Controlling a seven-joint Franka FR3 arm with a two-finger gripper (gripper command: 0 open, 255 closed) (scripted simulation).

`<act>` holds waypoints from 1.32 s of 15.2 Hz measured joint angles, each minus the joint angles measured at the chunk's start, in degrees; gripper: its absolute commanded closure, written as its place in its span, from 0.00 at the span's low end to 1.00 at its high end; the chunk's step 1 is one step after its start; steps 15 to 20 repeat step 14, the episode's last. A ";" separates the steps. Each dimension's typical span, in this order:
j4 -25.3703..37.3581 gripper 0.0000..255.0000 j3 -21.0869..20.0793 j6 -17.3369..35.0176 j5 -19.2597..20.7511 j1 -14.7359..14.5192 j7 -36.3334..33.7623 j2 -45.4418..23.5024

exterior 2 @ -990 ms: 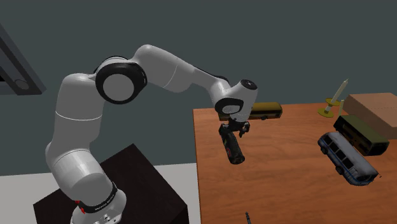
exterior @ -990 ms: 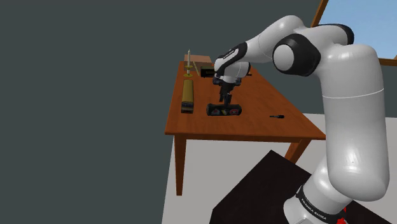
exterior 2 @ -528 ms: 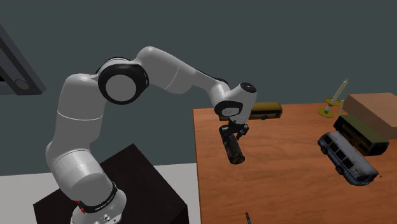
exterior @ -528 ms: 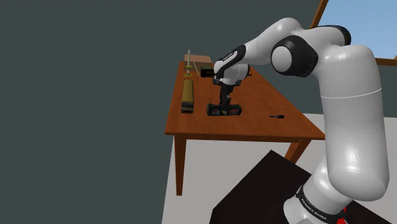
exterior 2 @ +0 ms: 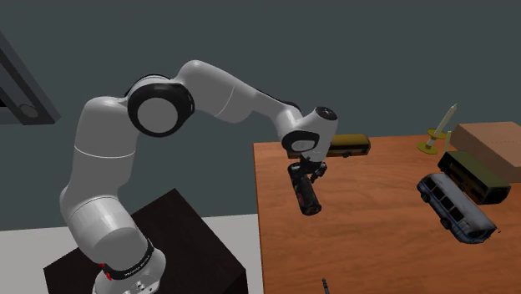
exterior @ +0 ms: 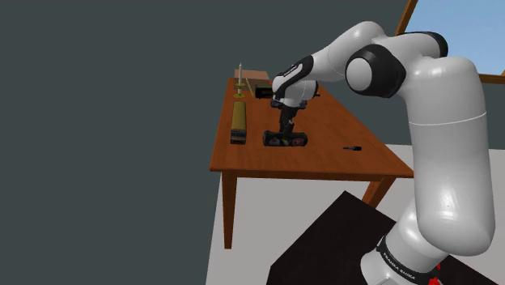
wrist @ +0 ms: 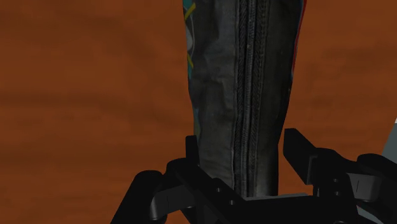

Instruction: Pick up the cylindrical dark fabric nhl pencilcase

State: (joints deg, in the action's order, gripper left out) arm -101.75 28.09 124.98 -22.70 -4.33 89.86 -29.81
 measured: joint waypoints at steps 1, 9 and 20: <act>0.22 1.00 0.13 -0.49 0.23 -0.07 -0.18 0.28; 1.45 1.00 1.40 -4.75 2.51 -1.01 -1.90 3.78; 2.81 1.00 1.99 -7.48 3.67 -1.32 -2.80 5.40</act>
